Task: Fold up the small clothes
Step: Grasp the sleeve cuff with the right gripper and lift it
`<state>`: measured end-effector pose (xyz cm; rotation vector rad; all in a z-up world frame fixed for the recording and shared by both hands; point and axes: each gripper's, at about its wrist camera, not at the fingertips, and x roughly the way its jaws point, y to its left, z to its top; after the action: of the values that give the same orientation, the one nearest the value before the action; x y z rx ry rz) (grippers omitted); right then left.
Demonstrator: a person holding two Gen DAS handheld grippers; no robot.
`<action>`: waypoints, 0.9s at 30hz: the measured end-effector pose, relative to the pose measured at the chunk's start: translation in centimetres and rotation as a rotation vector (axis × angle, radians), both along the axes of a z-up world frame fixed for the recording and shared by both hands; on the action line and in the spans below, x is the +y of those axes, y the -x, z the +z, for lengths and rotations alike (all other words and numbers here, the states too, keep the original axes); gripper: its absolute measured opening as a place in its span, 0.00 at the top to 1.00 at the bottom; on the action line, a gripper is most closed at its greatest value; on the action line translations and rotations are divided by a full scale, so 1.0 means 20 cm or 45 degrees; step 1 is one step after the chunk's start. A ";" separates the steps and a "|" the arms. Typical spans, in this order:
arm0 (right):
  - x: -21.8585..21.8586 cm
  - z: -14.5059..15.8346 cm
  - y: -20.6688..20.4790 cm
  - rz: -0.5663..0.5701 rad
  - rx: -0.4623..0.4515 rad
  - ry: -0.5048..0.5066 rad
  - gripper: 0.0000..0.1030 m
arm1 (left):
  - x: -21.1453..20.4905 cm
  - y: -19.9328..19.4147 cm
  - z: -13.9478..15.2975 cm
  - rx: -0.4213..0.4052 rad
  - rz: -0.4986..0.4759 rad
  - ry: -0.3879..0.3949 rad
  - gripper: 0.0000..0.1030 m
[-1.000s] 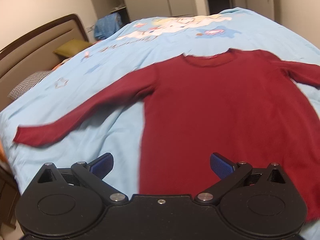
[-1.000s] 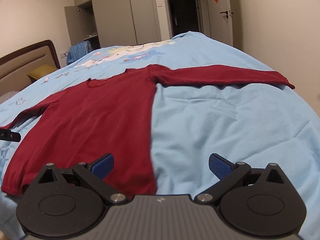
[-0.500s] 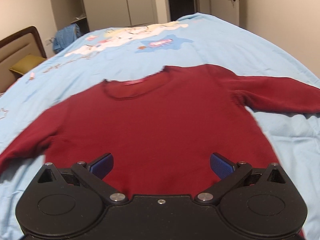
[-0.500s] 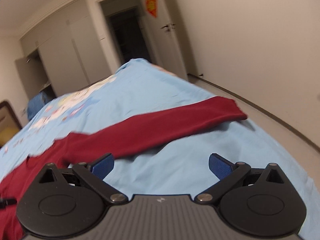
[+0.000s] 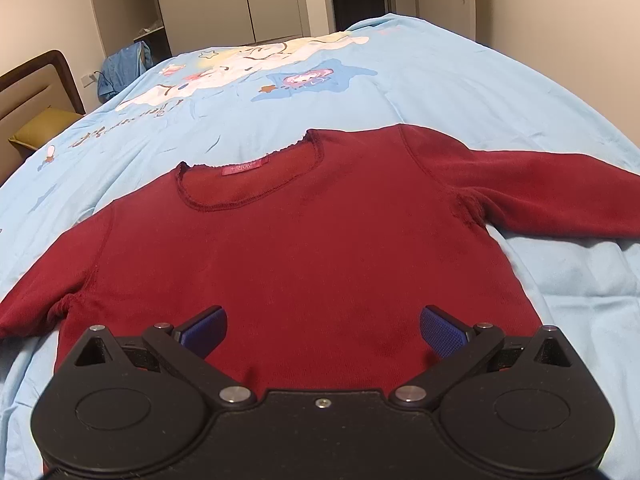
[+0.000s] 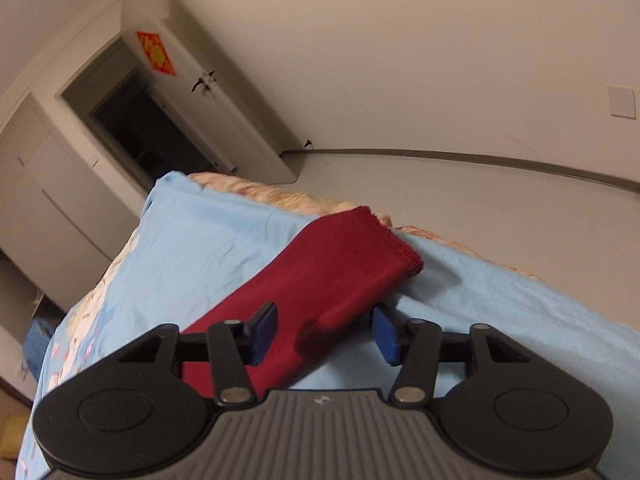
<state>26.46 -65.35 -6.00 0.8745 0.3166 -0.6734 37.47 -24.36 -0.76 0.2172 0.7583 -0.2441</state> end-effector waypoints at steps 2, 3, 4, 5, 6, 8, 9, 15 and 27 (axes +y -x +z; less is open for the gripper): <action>-0.03 -0.01 -0.02 -0.034 0.021 -0.006 0.77 | 0.02 -0.02 0.01 0.021 0.008 0.024 0.00; -0.04 -0.02 -0.03 -0.046 0.033 -0.007 0.81 | 0.03 -0.03 0.02 0.035 0.013 0.045 0.01; -0.03 -0.01 -0.05 -0.048 0.037 -0.003 0.86 | 0.04 -0.05 0.02 0.051 0.021 0.071 0.01; -0.03 0.00 -0.06 -0.046 0.046 0.014 0.90 | 0.06 -0.06 0.03 0.068 0.026 0.094 0.01; -0.01 0.02 -0.07 -0.040 0.060 0.044 0.92 | 0.08 -0.08 0.04 0.084 0.028 0.115 0.01; 0.07 0.09 -0.08 -0.015 0.073 0.149 0.94 | 0.12 -0.10 0.07 0.111 0.030 0.149 0.01; 0.12 0.14 -0.10 0.009 0.076 0.213 0.94 | 0.14 -0.12 0.08 0.116 0.031 0.163 0.01; 0.44 0.45 -0.27 0.219 0.051 0.572 0.94 | 0.30 -0.18 0.22 0.059 0.069 0.218 0.01; 1.35 0.83 -0.79 0.811 -0.154 0.858 0.94 | 0.85 -0.27 0.46 -0.056 0.337 0.331 0.01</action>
<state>42.25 -38.31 10.58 0.1387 0.2170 -0.1024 42.83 -7.31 8.53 -0.1236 0.6957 -0.0847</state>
